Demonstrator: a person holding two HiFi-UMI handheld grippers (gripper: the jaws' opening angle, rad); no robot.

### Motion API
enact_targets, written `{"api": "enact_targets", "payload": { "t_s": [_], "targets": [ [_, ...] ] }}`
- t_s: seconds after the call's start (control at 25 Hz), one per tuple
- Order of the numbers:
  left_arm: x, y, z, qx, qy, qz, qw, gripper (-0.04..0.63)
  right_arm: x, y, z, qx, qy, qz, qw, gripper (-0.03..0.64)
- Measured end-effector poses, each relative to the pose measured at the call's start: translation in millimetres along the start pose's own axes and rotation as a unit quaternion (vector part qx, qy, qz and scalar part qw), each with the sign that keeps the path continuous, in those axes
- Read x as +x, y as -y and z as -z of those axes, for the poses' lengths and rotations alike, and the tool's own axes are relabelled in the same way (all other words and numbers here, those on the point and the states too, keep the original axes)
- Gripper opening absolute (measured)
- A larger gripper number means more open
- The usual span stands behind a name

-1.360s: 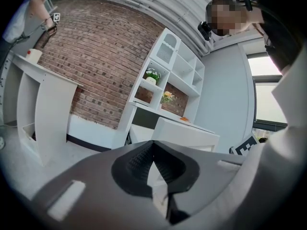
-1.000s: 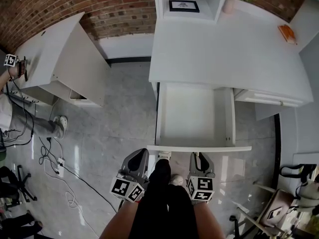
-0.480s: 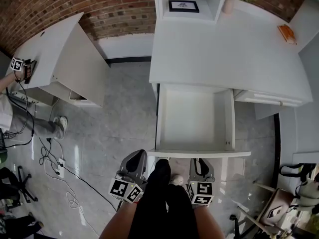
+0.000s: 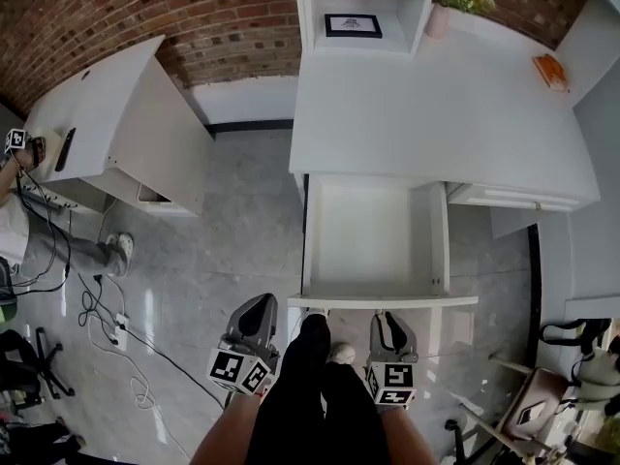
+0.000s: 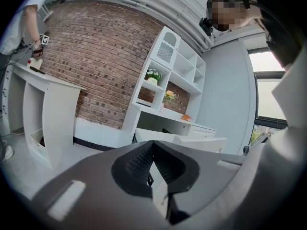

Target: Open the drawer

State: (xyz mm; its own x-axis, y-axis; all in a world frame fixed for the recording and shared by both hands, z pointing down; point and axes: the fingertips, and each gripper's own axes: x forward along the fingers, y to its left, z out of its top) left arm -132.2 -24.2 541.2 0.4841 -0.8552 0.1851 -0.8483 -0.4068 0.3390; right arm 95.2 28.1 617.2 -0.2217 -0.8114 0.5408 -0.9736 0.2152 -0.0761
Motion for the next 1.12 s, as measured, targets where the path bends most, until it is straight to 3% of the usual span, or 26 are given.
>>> {"api": "enact_targets", "payload": {
  "t_s": [0.24,0.44,0.88,1.12],
  "targets": [
    [-4.3,14.8,-26.6,0.012,0.009,0.001,0.9999,0.002,-43.4,8.4,-44.6,-0.013,0.038,-0.001,0.999,0.08],
    [-9.2,33.0,-49.4,0.028,0.012,0.011,0.9995,0.002,-73.1,14.3,-86.0,-0.019,0.087,-0.002,0.996,0.01],
    [-2.5,106.8,-92.9,0.038,0.033,0.079,0.9956,0.002,-108.7,13.3,-163.9,-0.026,0.156,-0.032,0.987,0.003],
    [-2.9,125.5,-121.7,0.037,0.057,0.087,0.9939,0.002,-122.5,2.6,-195.5,-0.025,0.175,-0.057,0.983,0.003]
  ]
}}
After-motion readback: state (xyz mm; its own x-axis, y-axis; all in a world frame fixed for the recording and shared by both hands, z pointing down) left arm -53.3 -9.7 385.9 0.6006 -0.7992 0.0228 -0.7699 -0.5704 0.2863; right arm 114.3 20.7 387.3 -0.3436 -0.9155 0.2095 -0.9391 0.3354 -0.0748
